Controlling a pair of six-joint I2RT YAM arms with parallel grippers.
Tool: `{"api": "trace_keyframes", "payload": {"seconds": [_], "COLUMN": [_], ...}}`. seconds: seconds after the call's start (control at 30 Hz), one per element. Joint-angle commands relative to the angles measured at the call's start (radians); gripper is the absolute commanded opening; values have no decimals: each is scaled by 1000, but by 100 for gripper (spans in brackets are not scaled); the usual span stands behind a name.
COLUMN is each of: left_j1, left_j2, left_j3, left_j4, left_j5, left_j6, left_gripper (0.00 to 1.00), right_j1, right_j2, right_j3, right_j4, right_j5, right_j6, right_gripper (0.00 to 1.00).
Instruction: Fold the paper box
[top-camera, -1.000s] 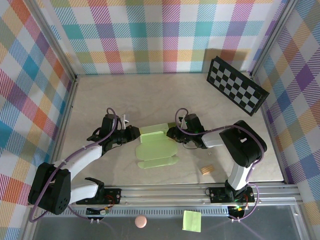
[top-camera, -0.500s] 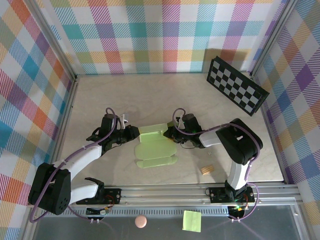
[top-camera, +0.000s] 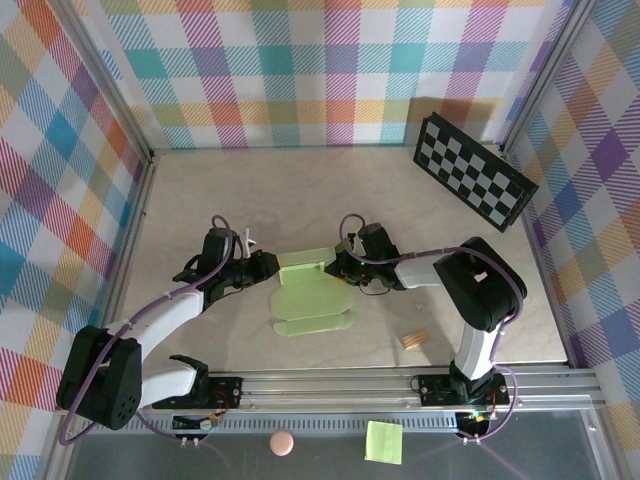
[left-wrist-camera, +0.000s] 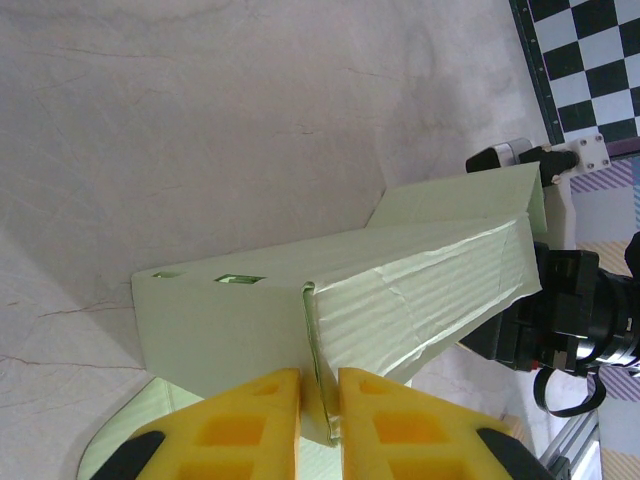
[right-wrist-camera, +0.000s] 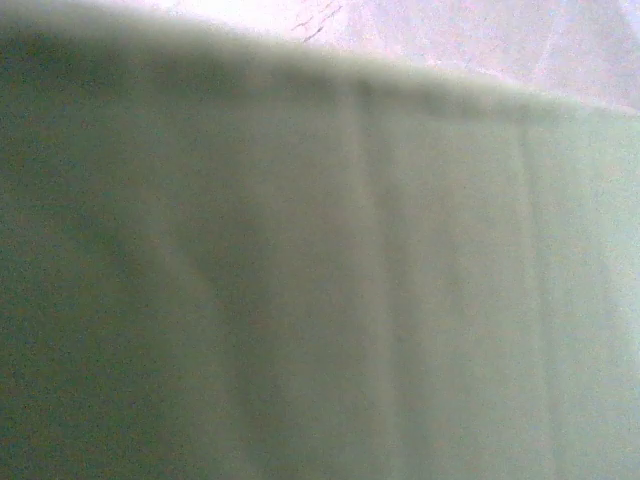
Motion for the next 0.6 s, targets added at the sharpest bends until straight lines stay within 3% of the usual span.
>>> {"api": "trace_keyframes", "payload": {"seconds": [0.0,0.2,0.57], "left_j1": [1,2,2], "left_j2": [1,5,5], "left_j3": [-13,-10,1], "left_j4": [-83,-86,-100], "left_j5": [-2,-6,-24], "left_j6": [-9,-7,2], "left_gripper": [17,17,17], "right_j1": [22,25,-56], "right_j2": [73,39,-313], "right_j3": [-8,-2,-29], "right_j4": [-180,-249,-443], "right_j5": [67,98,115], "right_j6": [-49,-85,-270], "right_gripper": [38,37,41]}}
